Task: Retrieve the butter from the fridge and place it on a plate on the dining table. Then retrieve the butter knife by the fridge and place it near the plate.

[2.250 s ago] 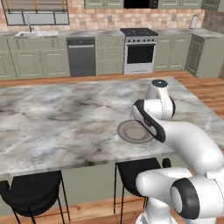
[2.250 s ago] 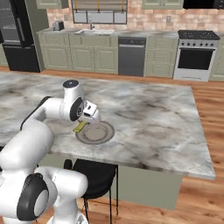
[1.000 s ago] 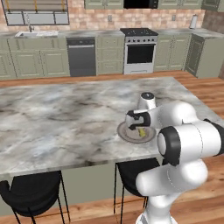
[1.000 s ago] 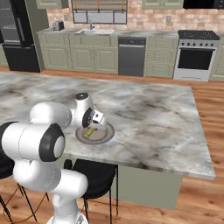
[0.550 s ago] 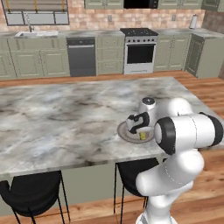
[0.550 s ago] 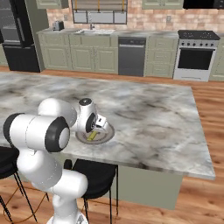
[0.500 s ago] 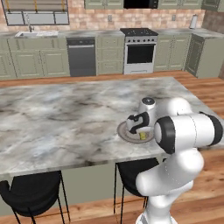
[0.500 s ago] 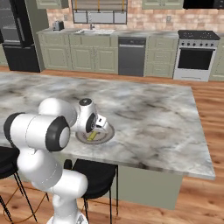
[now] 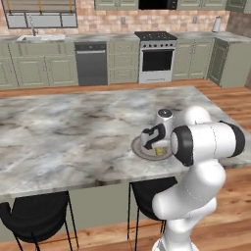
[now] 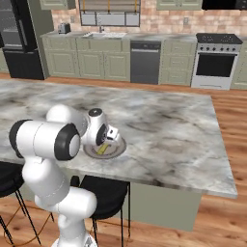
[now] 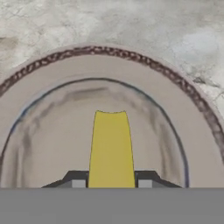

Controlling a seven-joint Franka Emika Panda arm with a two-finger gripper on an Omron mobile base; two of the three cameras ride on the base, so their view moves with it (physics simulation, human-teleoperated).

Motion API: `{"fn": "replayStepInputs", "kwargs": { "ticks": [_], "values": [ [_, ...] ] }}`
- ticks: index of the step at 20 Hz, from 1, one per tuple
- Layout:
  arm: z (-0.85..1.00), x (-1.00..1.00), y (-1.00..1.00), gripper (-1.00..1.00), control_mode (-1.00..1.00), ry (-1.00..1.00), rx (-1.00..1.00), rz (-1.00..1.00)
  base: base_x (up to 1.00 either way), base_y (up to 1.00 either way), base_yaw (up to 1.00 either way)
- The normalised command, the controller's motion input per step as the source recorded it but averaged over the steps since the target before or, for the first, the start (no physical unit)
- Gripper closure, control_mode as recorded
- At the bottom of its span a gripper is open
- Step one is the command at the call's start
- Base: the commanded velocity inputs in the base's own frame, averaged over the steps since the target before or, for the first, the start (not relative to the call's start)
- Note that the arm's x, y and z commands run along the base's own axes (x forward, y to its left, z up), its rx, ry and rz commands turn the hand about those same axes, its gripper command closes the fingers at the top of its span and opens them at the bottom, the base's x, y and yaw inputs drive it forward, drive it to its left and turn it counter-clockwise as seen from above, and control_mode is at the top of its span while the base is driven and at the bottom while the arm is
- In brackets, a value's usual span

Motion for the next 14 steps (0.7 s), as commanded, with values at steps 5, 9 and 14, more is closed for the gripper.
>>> {"fn": "replayStepInputs", "kwargs": {
  "ticks": [5, 9, 14],
  "values": [
    [0.0, 0.32, 0.0, 1.0, -1.0, 0.0, 0.0, 0.0, 0.0, 0.0, 0.0],
    [-0.04, 0.28, 0.0, 1.0, -1.0, 0.0, 0.0, 0.0, 0.0, 0.0, 0.0],
    [-0.16, 0.02, 0.0, 1.0, -1.0, 0.0, 0.0, 0.0, 0.0, 0.0, 0.0]
  ]
}}
